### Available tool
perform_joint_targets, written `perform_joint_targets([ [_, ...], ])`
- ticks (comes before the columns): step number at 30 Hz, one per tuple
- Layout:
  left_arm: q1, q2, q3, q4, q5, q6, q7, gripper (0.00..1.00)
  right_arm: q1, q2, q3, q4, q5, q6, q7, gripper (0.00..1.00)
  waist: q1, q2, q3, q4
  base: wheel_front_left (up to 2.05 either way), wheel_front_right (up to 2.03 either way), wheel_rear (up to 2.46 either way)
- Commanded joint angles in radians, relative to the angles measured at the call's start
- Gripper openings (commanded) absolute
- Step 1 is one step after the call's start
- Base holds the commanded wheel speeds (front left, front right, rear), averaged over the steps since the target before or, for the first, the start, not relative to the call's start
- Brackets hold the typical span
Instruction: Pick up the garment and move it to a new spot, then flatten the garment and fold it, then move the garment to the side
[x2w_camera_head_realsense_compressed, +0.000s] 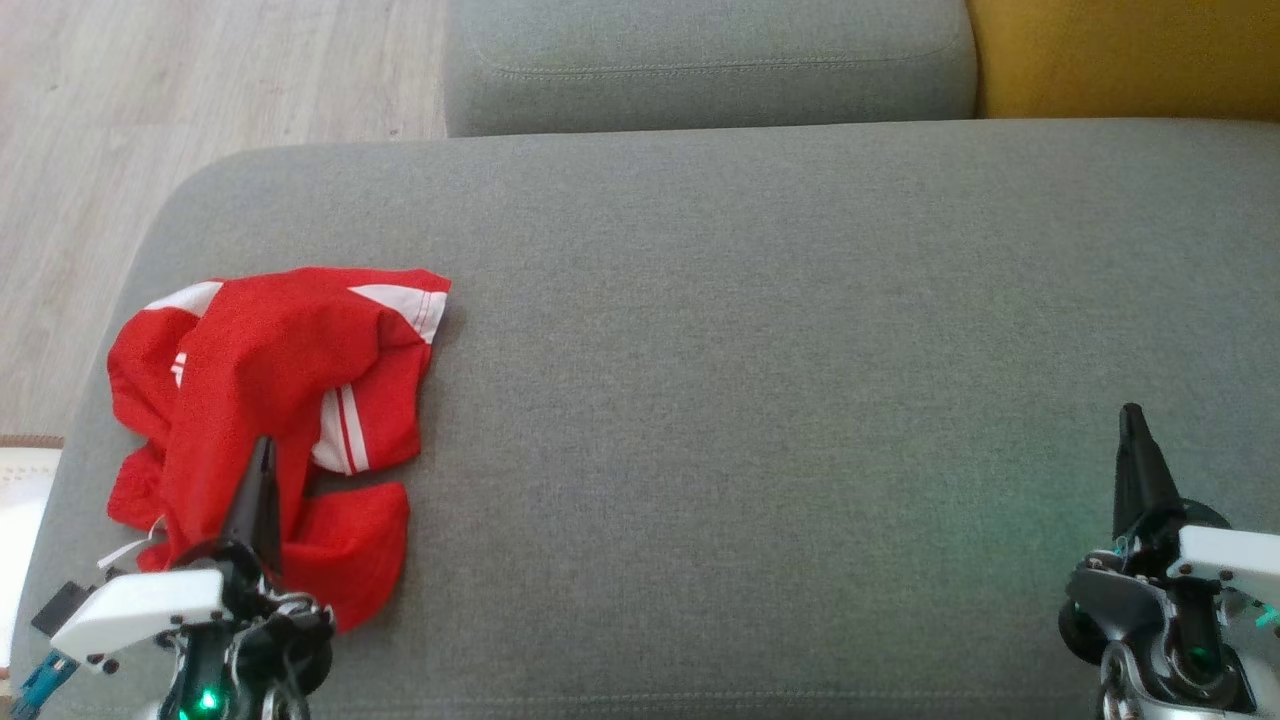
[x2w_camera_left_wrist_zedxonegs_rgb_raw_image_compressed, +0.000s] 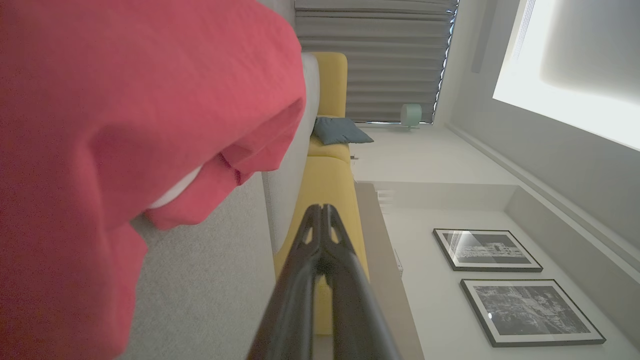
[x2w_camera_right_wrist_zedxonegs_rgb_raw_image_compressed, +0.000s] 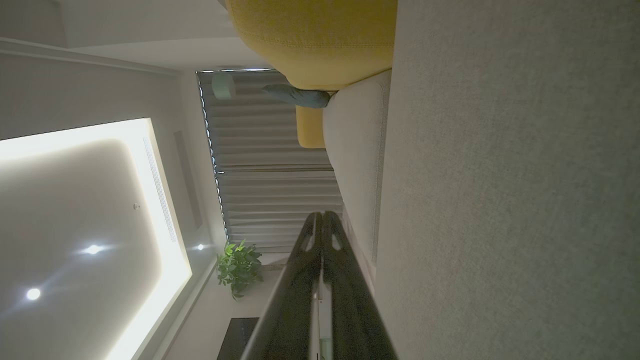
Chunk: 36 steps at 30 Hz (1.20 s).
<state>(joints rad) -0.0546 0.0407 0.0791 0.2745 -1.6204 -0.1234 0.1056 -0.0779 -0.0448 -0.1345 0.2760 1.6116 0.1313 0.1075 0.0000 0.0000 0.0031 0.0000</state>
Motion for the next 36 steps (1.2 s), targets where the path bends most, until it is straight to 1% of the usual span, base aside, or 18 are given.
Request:
perform_joint_targets([
  [1, -0.053, 0.009, 0.034, -0.03, 0.011, -0.007, 0.007, 0.0, -0.03, -0.005, 0.021, -0.031, -0.003, -0.001, 0.005, 0.0, 0.0, 0.0, 0.0, 0.0, 0.0, 0.0, 0.0],
  [2, -0.053, 0.009, 0.034, -0.03, 0.011, -0.007, 0.007, 0.0, -0.03, -0.005, 0.021, -0.031, -0.003, -0.001, 0.005, 0.0, 0.0, 0.0, 0.0, 0.0, 0.0, 0.0, 0.0],
  [3, 0.0, 0.0, 0.0, 0.0, 0.0, 0.0, 0.0, 1.0, 0.0, 0.0, 0.0, 0.0, 0.0, 0.0, 0.0, 1.0, 0.0, 0.0, 0.0, 0.0, 0.0, 0.0, 0.0],
  [6, 0.018, -0.006, -0.003, 0.037, 0.0, 0.001, -0.003, 1.0, 0.014, 0.003, 0.002, 0.037, -0.001, 0.0, -0.002, 1.0, 0.0, 0.0, 0.0, 0.0, 0.0, 0.0, 0.0],
  [14, 0.026, -0.005, -0.009, 0.016, 0.013, 0.0, -0.027, 1.0, 0.019, 0.003, 0.019, 0.021, -0.023, 0.0, -0.025, 1.0, 0.0, 0.0, -0.005, -0.002, 0.0, 0.0, 0.0],
  [20, 0.029, -0.004, -0.006, 0.001, 0.036, 0.0, -0.044, 1.0, 0.019, 0.002, 0.023, 0.014, -0.067, 0.0, -0.043, 1.0, 0.0, 0.0, -0.008, -0.002, 0.0, 0.0, 0.0],
  [24, 0.022, -0.003, 0.012, -0.01, 0.08, 0.001, -0.059, 1.0, 0.011, 0.002, 0.022, 0.014, -0.141, 0.0, -0.058, 1.0, 0.0, 0.0, -0.01, -0.001, 0.0, 0.0, 0.0],
  [31, 0.002, -0.003, 0.023, -0.044, 0.171, 0.024, -0.079, 1.0, -0.011, 0.001, 0.027, -0.005, -0.268, 0.0, -0.078, 1.0, 0.0, 0.0, -0.009, 0.0, 0.0, 0.0, 0.0],
  [36, -0.006, -0.002, 0.023, -0.065, 0.208, 0.037, -0.091, 1.0, -0.022, 0.001, 0.031, -0.019, -0.35, 0.0, -0.09, 1.0, 0.0, 0.0, -0.009, 0.002, 0.0, 0.0, 0.0],
])
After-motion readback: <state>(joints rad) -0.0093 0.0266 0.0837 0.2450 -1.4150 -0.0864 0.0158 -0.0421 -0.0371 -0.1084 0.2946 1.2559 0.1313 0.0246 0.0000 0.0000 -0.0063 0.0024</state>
